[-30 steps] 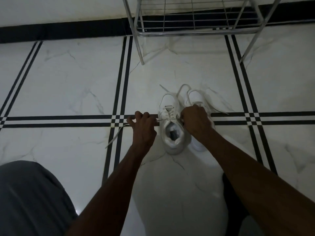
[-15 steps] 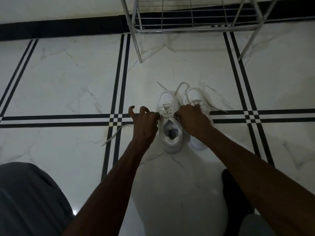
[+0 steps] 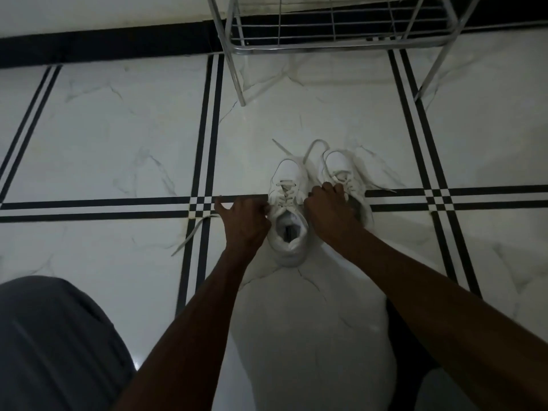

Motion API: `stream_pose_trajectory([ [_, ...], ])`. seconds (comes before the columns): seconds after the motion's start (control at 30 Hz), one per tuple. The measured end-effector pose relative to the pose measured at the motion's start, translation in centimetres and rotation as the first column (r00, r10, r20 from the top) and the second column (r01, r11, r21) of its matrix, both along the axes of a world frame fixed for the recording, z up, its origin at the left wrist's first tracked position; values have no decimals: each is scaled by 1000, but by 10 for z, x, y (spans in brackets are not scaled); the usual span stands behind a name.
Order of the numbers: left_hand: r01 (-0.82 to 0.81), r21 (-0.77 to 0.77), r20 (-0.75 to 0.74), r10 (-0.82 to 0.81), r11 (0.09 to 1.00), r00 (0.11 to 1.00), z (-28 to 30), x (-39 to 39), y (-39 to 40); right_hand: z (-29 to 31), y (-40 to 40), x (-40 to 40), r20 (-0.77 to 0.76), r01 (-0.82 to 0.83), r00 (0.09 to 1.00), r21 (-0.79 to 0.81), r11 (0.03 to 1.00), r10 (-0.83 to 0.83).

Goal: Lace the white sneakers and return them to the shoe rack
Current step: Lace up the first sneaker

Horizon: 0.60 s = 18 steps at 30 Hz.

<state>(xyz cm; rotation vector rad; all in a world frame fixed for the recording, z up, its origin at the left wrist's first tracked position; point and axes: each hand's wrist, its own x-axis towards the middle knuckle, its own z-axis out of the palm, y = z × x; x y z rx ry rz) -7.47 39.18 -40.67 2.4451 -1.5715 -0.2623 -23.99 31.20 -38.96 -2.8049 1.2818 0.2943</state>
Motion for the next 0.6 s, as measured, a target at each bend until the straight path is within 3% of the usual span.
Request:
stream_pose_trajectory([
  [0.07, -25, 30, -80, 28, 999, 996, 1, 6, -1, -3, -5, 1, 15, 9, 1000, 27, 1000, -9],
  [0.2, 39, 111, -446, 15, 993, 895, 11, 30, -4, -2, -29, -5, 89, 6, 996, 144, 990, -19],
  [0.3, 35, 43, -688, 4, 998, 726, 32, 39, -5, 21, -51, -9, 237, -13, 968, 384, 923, -84],
  [0.37, -37, -1, -816, 21, 999, 577, 41, 43, -9, 43, -62, -13, 338, 23, 912, 524, 851, -233],
  [0.43, -100, -31, -893, 17, 994, 450, 51, 39, -14, 60, -64, -16, 405, 55, 782, 712, 700, -474],
  [0.5, -147, -48, -937, 6, 988, 348, 58, 33, -21, 68, -63, -15, 424, -40, 569, 871, 490, -705],
  [0.6, -175, -74, -963, -25, 982, 268, 60, 24, -29, 64, -59, -6, 442, -223, 355, 896, 384, -824],
])
